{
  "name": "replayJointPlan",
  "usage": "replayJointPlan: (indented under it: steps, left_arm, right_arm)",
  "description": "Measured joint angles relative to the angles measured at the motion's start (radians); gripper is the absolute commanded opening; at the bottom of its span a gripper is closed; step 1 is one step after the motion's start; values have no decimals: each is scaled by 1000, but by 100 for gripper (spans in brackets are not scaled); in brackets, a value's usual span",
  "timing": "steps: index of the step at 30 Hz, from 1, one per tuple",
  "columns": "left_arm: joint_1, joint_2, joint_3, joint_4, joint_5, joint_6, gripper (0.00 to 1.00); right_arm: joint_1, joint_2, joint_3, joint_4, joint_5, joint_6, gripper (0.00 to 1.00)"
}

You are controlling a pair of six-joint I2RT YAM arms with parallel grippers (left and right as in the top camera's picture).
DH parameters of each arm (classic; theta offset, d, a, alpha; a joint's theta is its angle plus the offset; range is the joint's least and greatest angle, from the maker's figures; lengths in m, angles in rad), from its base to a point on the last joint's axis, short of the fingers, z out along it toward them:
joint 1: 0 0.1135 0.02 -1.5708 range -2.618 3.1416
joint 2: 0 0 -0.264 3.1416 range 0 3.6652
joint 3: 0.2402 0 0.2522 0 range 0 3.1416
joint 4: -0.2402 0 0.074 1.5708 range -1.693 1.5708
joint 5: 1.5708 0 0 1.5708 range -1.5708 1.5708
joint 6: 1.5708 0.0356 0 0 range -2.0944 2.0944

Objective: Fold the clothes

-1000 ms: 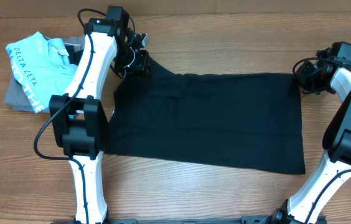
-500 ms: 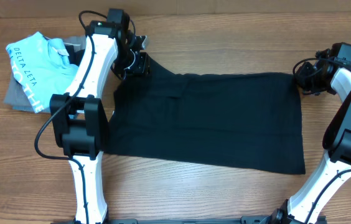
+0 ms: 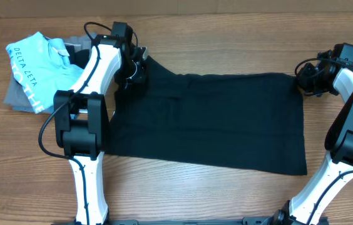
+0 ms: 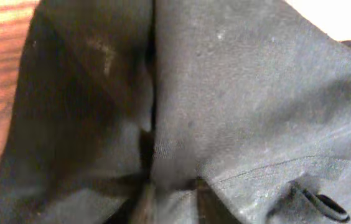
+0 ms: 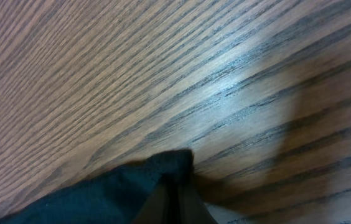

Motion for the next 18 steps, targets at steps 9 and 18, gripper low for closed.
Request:
replayJointPlan:
  steps: [9,18]
  left_arm:
    - [0,0,0,19,82,-1,4]
    - [0,5,117,-269,162,-1,4]
  right_arm:
    - [0,0,0,-5,0,0,4]
    - [-19,-34,0,-18,0,-1,4]
